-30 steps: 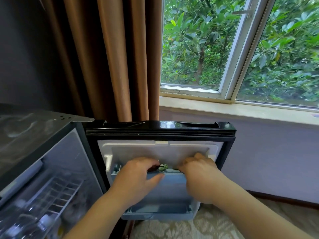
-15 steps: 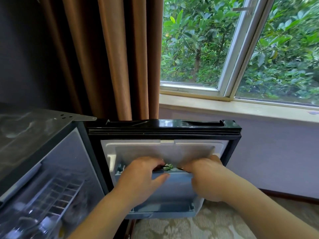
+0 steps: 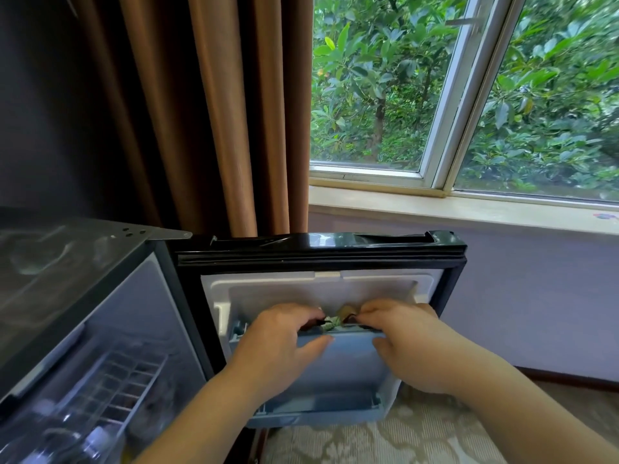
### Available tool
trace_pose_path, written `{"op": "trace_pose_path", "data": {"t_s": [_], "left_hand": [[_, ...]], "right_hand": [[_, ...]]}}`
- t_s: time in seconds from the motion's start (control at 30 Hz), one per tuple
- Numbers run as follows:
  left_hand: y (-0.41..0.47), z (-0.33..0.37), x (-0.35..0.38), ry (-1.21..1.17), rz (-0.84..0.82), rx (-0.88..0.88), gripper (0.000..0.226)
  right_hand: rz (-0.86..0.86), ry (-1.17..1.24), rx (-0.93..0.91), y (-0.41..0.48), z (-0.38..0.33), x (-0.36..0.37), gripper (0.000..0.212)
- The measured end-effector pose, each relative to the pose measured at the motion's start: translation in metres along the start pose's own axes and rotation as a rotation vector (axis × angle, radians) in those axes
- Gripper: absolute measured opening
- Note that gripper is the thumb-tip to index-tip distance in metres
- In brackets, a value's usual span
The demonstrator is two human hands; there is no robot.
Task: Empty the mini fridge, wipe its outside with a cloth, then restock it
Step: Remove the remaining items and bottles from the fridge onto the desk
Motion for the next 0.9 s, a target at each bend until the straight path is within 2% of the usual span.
{"op": "trace_pose_path", "data": {"t_s": [0.17,0.5,0.67,0.9], "left_hand": [[-0.003,0.002,-0.003,-0.052,0.048,-0.002,0.045],[-0.019,0.010,-0.022,0.011,0.193,0.053,0.044],[-0.045,0.026,-0.031,0.066,0.275,-0.014,0.048],[-0.113,0.052,-0.041,0.137,0.469,-0.207,0.050]], "right_hand": [[0.092,0.123,-0.048,-0.013,0.003,-0.005,0.047],[0.225,0.215,-0.191,-0.025,0.010,-0.011,0.050],[0.227,0.229,-0.313,-0.028,0.010,-0.017,0.051],[0.175,0.207,-0.581,-0.031,-0.005,-0.031,0.052]]}}
Point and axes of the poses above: each hand's wrist, its own y-axis towards the middle knuckle, its own x-axis out of the palm, z = x × y, the point moved 3 cm from there along y, towards the middle knuckle, and after that the axes turned 7 degrees about -x, right-handed, at the moved point
